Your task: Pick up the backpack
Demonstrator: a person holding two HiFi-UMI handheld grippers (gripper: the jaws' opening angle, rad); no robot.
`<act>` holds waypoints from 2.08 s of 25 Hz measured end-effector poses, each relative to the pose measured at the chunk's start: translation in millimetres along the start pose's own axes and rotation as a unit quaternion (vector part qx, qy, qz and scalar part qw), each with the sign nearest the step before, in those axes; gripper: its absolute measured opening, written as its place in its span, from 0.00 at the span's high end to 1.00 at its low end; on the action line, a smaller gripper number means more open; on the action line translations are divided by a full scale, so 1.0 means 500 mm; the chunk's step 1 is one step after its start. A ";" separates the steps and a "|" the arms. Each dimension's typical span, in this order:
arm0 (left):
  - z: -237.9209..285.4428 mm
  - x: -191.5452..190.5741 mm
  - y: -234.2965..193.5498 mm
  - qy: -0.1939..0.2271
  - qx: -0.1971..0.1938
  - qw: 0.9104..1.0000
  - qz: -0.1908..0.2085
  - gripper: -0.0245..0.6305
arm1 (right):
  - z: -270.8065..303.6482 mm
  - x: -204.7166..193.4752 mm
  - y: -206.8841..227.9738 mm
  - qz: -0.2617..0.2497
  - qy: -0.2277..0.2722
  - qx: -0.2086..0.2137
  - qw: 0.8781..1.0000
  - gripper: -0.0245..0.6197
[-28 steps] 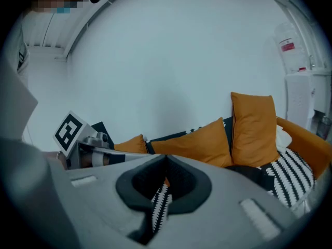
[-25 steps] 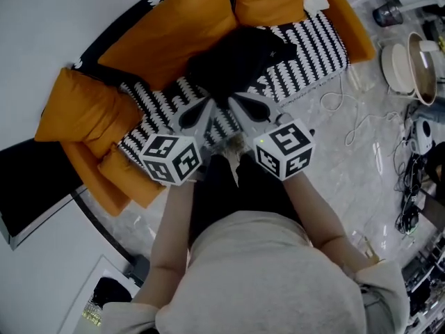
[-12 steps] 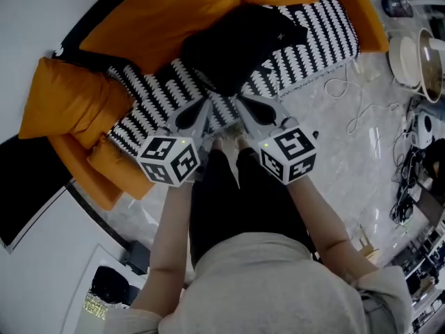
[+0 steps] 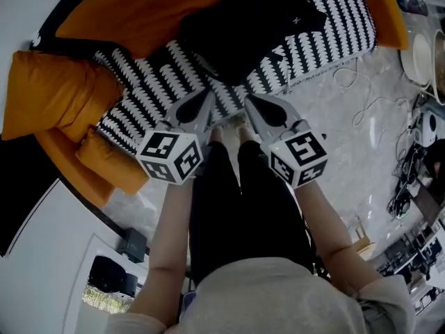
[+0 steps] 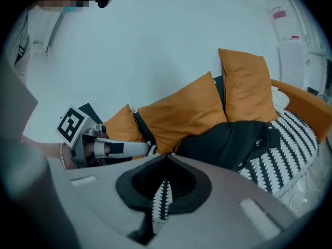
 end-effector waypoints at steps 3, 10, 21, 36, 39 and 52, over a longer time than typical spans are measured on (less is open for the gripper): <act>0.026 -0.022 -0.034 -0.013 0.010 1.000 -0.010 0.95 | 0.028 -0.030 0.022 0.005 -0.012 -0.012 1.000 0.96; 0.066 -0.052 -0.075 -0.030 0.008 0.999 0.011 0.95 | 0.085 -0.064 0.058 0.020 -0.011 -0.026 0.999 0.96; 0.125 -0.101 -0.133 -0.050 0.010 0.998 -0.028 0.95 | 0.153 -0.129 0.073 0.030 -0.050 0.007 0.998 0.96; 0.192 -0.190 -0.231 -0.066 0.017 0.994 -0.089 0.92 | 0.257 -0.221 0.101 0.026 -0.089 -0.011 0.996 0.73; 0.197 -0.214 -0.275 -0.079 0.040 0.991 -0.097 0.76 | 0.288 -0.240 0.112 0.028 -0.093 -0.040 0.995 0.68; 0.236 -0.191 -0.293 -0.047 0.094 0.985 -0.135 0.47 | 0.281 -0.227 0.176 0.024 -0.077 -0.077 0.994 0.52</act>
Point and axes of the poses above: the fingertips, and each gripper's own axes: z forward along the fingers, y to its right, x out of its top, the point moved 4 cm from there along -z, backward along the fingers, and after that the axes turned 6 degrees about -z, right-handed, at the moved point
